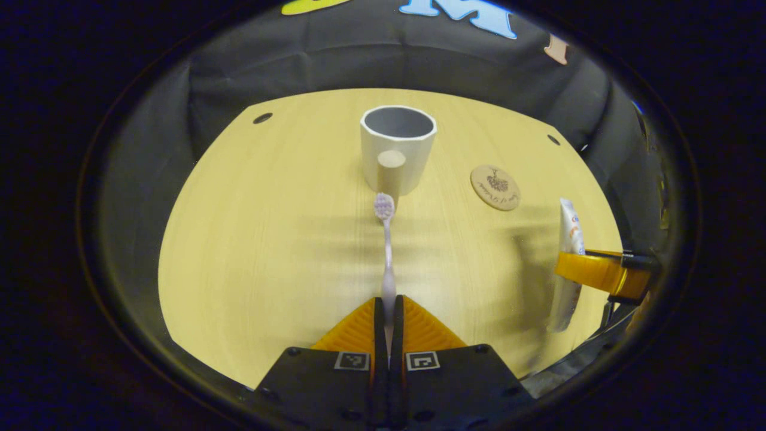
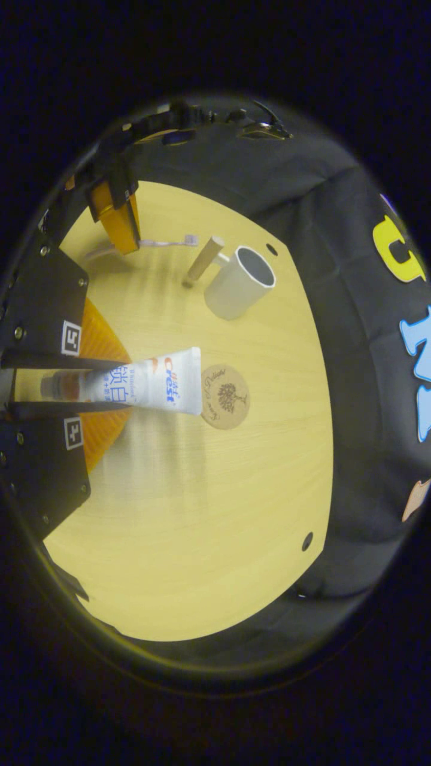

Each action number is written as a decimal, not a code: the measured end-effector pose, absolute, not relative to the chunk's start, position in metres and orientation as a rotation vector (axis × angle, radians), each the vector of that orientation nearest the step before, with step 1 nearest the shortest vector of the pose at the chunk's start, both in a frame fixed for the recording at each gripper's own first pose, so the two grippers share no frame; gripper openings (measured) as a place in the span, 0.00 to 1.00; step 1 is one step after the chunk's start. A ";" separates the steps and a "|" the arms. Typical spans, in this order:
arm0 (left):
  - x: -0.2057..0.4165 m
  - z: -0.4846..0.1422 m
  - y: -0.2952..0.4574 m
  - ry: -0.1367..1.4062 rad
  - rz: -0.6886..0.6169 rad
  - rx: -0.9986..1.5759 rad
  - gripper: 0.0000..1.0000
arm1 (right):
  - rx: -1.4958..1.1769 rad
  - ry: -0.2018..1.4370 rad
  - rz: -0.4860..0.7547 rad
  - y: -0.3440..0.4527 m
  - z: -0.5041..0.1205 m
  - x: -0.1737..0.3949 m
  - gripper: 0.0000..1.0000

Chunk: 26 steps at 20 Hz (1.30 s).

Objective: Put the toothbrush and toothpaste on the desktop into the cup, then pick up the cup and place it on the coaster on the desktop.

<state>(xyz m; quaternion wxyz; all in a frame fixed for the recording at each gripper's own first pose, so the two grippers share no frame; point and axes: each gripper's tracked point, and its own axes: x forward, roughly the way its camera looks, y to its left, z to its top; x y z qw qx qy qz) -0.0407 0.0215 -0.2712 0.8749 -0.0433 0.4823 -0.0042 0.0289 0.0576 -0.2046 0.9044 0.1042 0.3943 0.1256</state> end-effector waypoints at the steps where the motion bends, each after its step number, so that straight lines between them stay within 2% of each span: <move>1: -0.041 -0.261 0.025 0.979 -0.005 -0.090 0.08 | 0.215 0.791 0.267 0.059 -0.197 0.029 0.23; 6: -0.032 -0.209 0.035 0.832 0.003 -0.108 0.08 | 0.213 0.671 0.300 0.067 -0.160 0.033 0.23; 7: -0.029 -0.201 0.035 0.803 0.003 -0.115 0.14 | 0.214 0.648 0.304 0.067 -0.152 0.036 0.23; 8: -0.026 -0.192 0.036 0.772 0.003 -0.119 0.08 | 0.216 0.625 0.310 0.068 -0.144 0.037 0.23; 10: -0.014 -0.174 0.040 0.704 0.006 -0.117 0.08 | 0.217 0.575 0.322 0.068 -0.128 0.041 0.22; 11: -0.010 -0.165 0.043 0.669 0.008 -0.113 0.14 | 0.214 0.548 0.326 0.068 -0.119 0.043 0.23; 12: -0.006 -0.158 0.051 0.632 0.010 -0.112 0.14 | 0.209 0.523 0.331 0.068 -0.112 0.045 0.22; 13: 0.001 -0.153 0.053 0.592 0.008 -0.109 0.08 | 0.207 0.498 0.335 0.068 -0.102 0.047 0.22; 17: 0.015 -0.130 0.063 0.452 0.018 -0.096 0.08 | 0.204 0.417 0.357 0.066 -0.082 0.045 0.22; 18: 0.018 -0.125 0.064 0.422 0.019 -0.098 0.08 | 0.203 0.399 0.362 0.067 -0.077 0.047 0.25; 19: 0.019 -0.119 0.066 0.391 0.017 -0.104 0.07 | 0.203 0.381 0.364 0.068 -0.072 0.048 0.22; 26: 0.045 -0.079 0.070 0.167 -0.007 -0.126 0.07 | 0.196 0.272 0.370 0.080 -0.040 0.073 0.22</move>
